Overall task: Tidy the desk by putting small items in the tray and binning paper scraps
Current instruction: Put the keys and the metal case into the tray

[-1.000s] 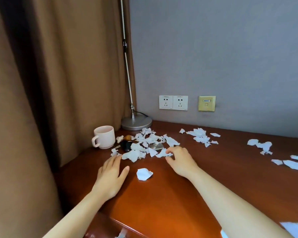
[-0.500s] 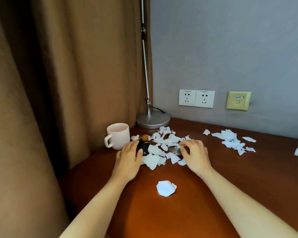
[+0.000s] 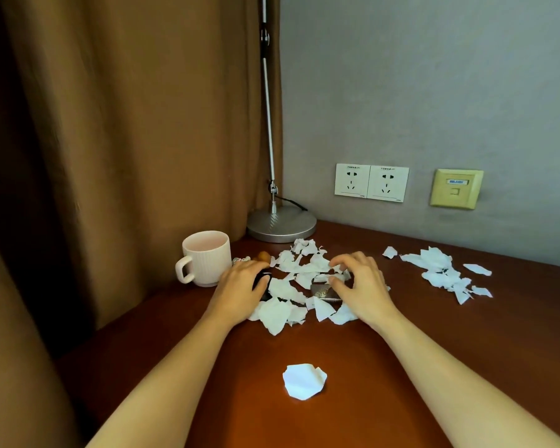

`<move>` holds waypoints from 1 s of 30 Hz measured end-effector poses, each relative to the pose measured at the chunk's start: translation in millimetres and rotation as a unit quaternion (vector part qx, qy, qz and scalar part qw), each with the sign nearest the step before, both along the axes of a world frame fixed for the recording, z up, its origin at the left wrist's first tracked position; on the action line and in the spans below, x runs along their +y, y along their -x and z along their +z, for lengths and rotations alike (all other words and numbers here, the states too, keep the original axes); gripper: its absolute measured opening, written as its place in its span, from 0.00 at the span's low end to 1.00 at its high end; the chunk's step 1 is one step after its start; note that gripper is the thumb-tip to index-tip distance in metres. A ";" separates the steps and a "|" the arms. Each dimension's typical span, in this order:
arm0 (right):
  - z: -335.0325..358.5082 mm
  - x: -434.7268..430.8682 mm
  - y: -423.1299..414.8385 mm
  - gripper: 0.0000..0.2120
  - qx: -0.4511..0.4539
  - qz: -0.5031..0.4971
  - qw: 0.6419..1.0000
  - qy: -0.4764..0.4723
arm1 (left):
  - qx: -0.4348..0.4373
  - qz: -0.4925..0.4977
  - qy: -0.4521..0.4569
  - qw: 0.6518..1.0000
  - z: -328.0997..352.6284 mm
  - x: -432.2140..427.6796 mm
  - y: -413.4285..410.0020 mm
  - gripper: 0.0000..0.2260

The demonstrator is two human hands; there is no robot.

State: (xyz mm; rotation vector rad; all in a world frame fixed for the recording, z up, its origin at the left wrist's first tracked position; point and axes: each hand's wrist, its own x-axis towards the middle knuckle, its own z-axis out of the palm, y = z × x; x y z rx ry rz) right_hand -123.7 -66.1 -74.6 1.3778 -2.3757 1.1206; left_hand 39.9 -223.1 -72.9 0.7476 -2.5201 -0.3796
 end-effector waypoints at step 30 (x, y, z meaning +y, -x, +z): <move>-0.2 1.2 0.2 0.22 -0.035 0.017 0.985 -0.168 | 0.134 0.039 0.045 0.989 2.6 5.4 -3.8 0.03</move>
